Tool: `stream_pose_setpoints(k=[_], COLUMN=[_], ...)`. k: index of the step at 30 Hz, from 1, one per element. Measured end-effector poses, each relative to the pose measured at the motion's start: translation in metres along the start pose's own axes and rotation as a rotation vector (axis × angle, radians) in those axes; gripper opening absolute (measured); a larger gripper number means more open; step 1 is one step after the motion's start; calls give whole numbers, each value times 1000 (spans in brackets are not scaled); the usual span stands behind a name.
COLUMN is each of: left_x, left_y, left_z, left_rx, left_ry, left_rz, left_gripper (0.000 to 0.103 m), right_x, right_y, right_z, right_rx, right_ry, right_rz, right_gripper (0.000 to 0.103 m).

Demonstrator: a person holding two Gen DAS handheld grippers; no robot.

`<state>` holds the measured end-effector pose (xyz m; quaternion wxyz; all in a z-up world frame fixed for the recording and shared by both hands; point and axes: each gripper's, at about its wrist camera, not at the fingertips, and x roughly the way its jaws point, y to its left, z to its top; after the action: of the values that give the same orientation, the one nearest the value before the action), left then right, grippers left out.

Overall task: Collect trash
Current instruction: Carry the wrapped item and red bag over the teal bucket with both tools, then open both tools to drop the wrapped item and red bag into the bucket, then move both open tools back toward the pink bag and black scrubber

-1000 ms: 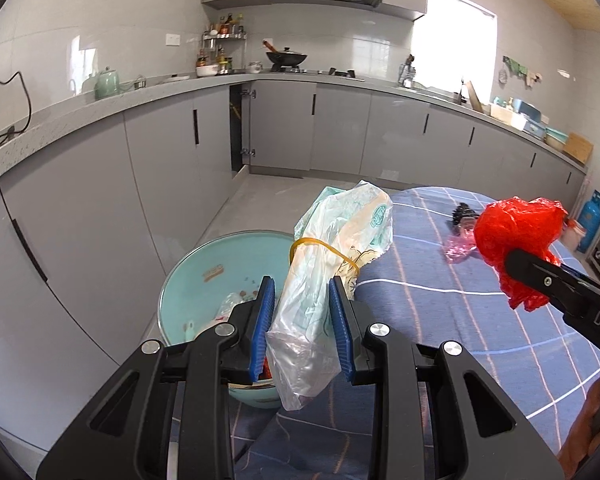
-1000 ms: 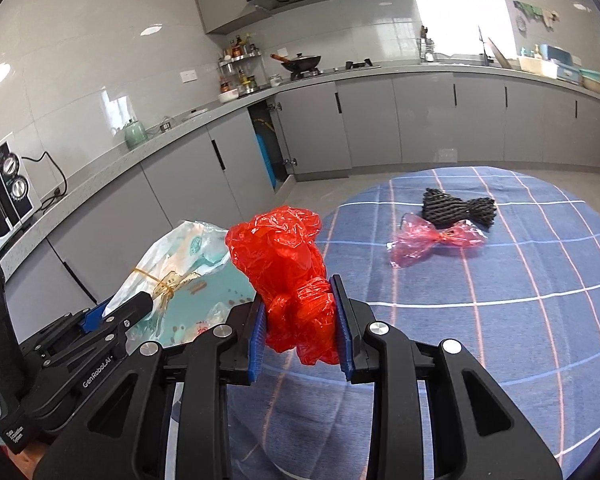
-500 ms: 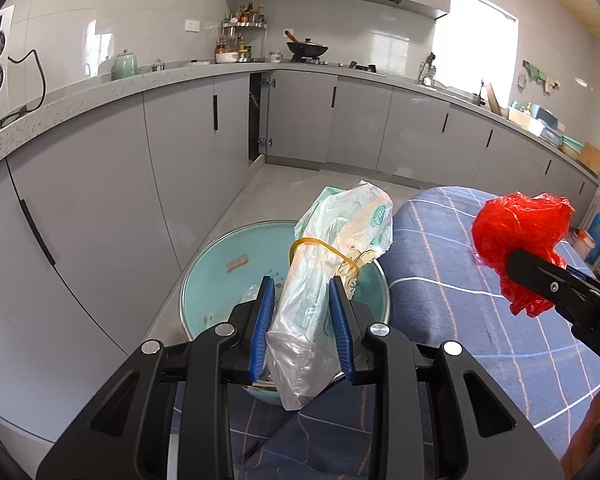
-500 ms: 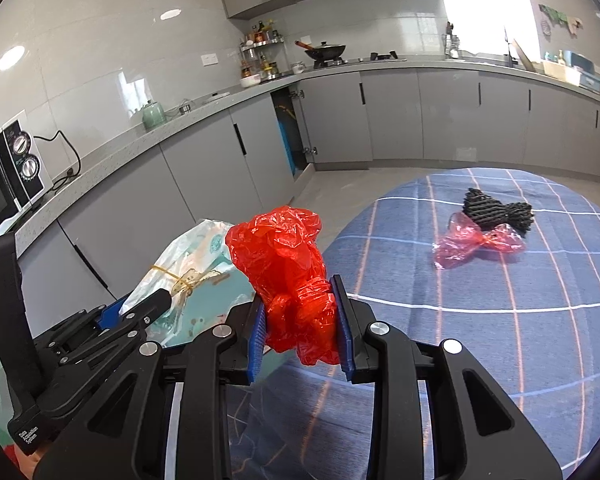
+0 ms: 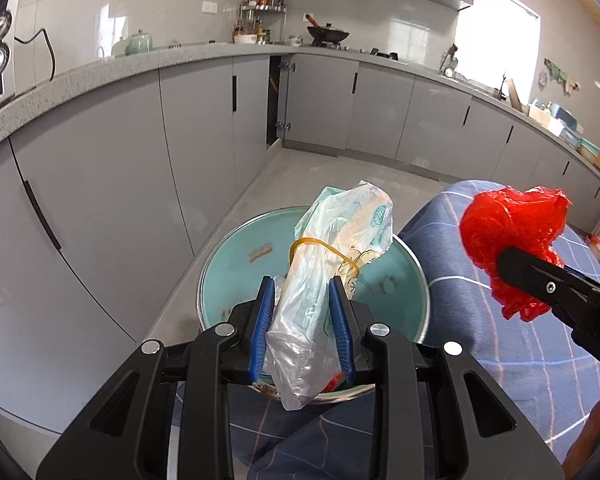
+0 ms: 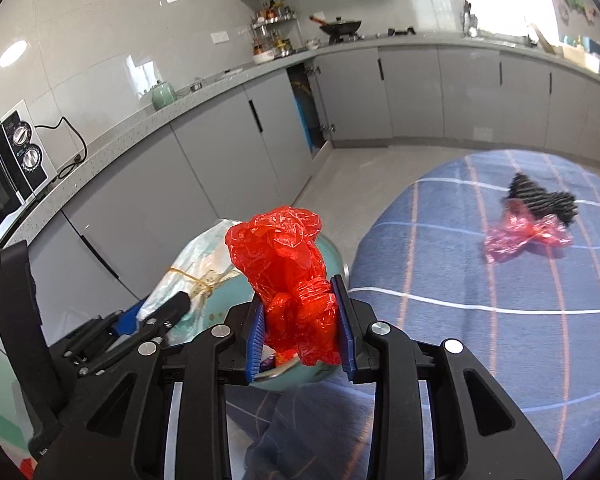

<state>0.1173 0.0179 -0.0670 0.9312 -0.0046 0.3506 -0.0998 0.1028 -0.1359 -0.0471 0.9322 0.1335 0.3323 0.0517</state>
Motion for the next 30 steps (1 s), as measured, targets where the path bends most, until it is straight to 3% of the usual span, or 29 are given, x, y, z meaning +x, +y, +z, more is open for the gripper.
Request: stream_pose_setpoints(k=[16, 18, 19, 21, 24, 30], left_x=[47, 51, 52, 55, 54, 46], left_y=[20, 22, 22, 26, 31, 34], left_z=[-9, -8, -8, -8, -9, -7], left_rx=[-53, -59, -61, -76, -82, -86], left_ry=[108, 116, 119, 127, 118, 90], left_rz=[44, 50, 57, 69, 101, 140], left_gripper=[29, 30, 34, 40, 59, 66], right_x=[69, 76, 78, 81, 76, 52], right_y=[4, 4, 6, 6, 1, -14], right_z=[3, 5, 5, 6, 7, 9], right_rx=[84, 85, 84, 90, 116, 142], right_ry=[143, 148, 147, 147, 124, 66], right_rz=[41, 51, 61, 80, 105, 113], right_gripper=[34, 38, 41, 63, 63, 66])
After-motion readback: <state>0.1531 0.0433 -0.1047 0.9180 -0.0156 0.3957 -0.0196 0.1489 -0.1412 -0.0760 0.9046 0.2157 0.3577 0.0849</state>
